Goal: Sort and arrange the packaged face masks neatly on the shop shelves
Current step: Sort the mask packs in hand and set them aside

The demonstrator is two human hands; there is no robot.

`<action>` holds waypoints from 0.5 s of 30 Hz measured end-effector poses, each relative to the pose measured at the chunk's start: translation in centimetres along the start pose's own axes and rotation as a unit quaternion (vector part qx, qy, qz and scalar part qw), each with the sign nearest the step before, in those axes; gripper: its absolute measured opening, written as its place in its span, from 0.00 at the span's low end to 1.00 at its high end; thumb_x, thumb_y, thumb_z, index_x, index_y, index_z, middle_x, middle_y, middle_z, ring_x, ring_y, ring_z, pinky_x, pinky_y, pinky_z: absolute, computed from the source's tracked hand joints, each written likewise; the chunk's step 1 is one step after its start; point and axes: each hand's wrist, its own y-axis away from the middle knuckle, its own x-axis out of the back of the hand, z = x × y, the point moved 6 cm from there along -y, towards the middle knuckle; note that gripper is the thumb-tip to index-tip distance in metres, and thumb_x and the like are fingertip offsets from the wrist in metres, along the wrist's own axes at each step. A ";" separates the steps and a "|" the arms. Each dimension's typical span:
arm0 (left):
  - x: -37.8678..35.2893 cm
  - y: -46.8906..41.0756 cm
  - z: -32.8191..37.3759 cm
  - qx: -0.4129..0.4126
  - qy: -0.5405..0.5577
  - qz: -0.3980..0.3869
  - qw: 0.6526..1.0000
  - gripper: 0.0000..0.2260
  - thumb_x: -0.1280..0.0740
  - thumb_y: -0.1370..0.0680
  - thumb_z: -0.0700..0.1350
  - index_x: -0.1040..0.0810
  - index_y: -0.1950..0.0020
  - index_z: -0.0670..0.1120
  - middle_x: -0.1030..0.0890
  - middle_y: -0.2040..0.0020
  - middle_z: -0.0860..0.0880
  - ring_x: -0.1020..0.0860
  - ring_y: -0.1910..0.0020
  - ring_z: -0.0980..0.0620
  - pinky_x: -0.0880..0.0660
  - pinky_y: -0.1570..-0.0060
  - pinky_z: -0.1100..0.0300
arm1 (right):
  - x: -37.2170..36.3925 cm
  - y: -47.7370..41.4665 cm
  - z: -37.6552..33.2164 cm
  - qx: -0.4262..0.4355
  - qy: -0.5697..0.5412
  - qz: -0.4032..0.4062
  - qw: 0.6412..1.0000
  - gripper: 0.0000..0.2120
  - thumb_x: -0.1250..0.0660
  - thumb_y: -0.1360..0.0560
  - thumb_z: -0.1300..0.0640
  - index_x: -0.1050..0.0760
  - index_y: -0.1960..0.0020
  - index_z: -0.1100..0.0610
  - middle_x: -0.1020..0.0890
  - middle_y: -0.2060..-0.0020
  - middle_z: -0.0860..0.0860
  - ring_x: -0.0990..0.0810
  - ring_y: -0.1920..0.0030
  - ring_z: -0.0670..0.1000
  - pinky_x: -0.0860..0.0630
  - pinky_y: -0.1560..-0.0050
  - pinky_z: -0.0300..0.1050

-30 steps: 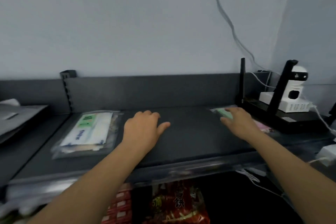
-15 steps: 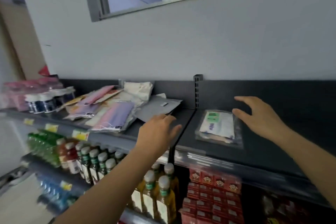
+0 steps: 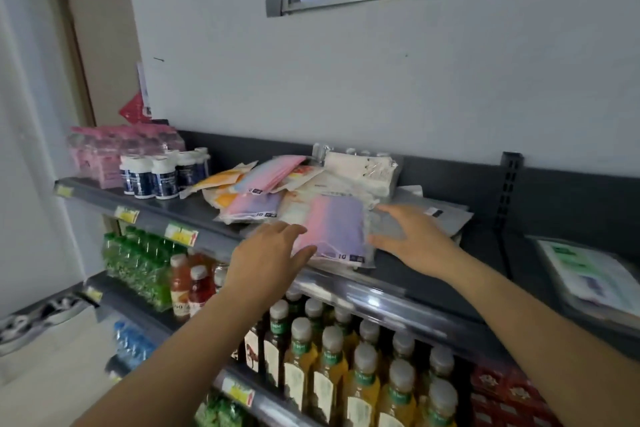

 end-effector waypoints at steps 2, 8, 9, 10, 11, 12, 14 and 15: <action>-0.4 -0.1 -2.4 -0.002 -0.001 -0.002 1.000 0.19 0.41 0.22 0.59 0.29 0.33 0.53 0.26 0.36 0.53 0.30 0.36 0.52 0.26 0.49 0.55 | -3.1 -1.4 -1.5 0.010 0.008 -0.049 0.999 0.38 0.32 0.29 0.42 0.43 0.25 0.52 0.41 0.25 0.48 0.42 0.27 0.48 0.44 0.30 0.42; -0.8 -0.4 -6.9 -0.009 0.004 0.002 1.000 0.21 0.41 0.22 0.60 0.31 0.31 0.55 0.28 0.33 0.55 0.30 0.36 0.54 0.27 0.49 0.59 | -8.6 -5.2 -2.8 -0.002 0.125 -0.130 0.984 0.51 0.32 0.36 0.31 0.54 0.23 0.47 0.55 0.23 0.51 0.55 0.24 0.56 0.49 0.26 0.58; -0.8 -0.5 -7.5 -0.007 0.009 0.006 1.000 0.21 0.41 0.22 0.60 0.32 0.31 0.56 0.27 0.34 0.55 0.29 0.37 0.54 0.27 0.50 0.59 | -9.2 -5.7 -2.6 -0.011 0.136 -0.141 0.981 0.52 0.33 0.37 0.29 0.56 0.24 0.45 0.56 0.23 0.51 0.57 0.24 0.57 0.50 0.27 0.61; -0.9 -0.6 -8.0 -0.004 0.017 0.011 1.000 0.21 0.41 0.22 0.60 0.32 0.31 0.57 0.26 0.35 0.55 0.28 0.37 0.53 0.26 0.50 0.59 | -9.6 -6.0 -2.5 -0.018 0.150 -0.152 0.977 0.53 0.34 0.38 0.28 0.57 0.24 0.44 0.58 0.23 0.50 0.59 0.24 0.57 0.50 0.27 0.63; -1.0 -0.6 -8.5 0.000 0.024 0.014 1.000 0.21 0.41 0.22 0.60 0.32 0.31 0.57 0.26 0.36 0.55 0.28 0.38 0.53 0.26 0.50 0.58 | -10.0 -6.2 -2.4 -0.021 0.166 -0.164 0.972 0.53 0.34 0.37 0.28 0.59 0.24 0.44 0.59 0.23 0.50 0.60 0.24 0.58 0.51 0.27 0.64; -1.2 -0.7 -8.9 0.003 0.025 0.014 1.000 0.21 0.41 0.22 0.60 0.32 0.31 0.58 0.26 0.36 0.55 0.27 0.39 0.53 0.26 0.50 0.58 | -10.2 -6.3 -2.4 -0.019 0.180 -0.174 0.968 0.53 0.34 0.36 0.29 0.59 0.24 0.44 0.59 0.23 0.50 0.60 0.24 0.58 0.51 0.27 0.63; -1.6 -0.9 -9.5 0.007 0.023 0.011 1.000 0.20 0.41 0.22 0.60 0.31 0.32 0.57 0.26 0.36 0.55 0.27 0.39 0.53 0.26 0.50 0.58 | -10.1 -6.6 -3.1 -0.003 0.202 -0.185 0.962 0.50 0.35 0.33 0.31 0.58 0.23 0.46 0.57 0.23 0.52 0.57 0.24 0.58 0.50 0.26 0.57; -1.8 -1.0 -9.8 0.008 0.024 0.009 1.000 0.20 0.41 0.22 0.60 0.31 0.32 0.57 0.26 0.36 0.55 0.27 0.39 0.53 0.26 0.50 0.58 | -9.9 -6.8 -3.7 0.008 0.206 -0.189 0.960 0.47 0.36 0.31 0.33 0.56 0.23 0.48 0.54 0.23 0.53 0.53 0.24 0.57 0.48 0.26 0.53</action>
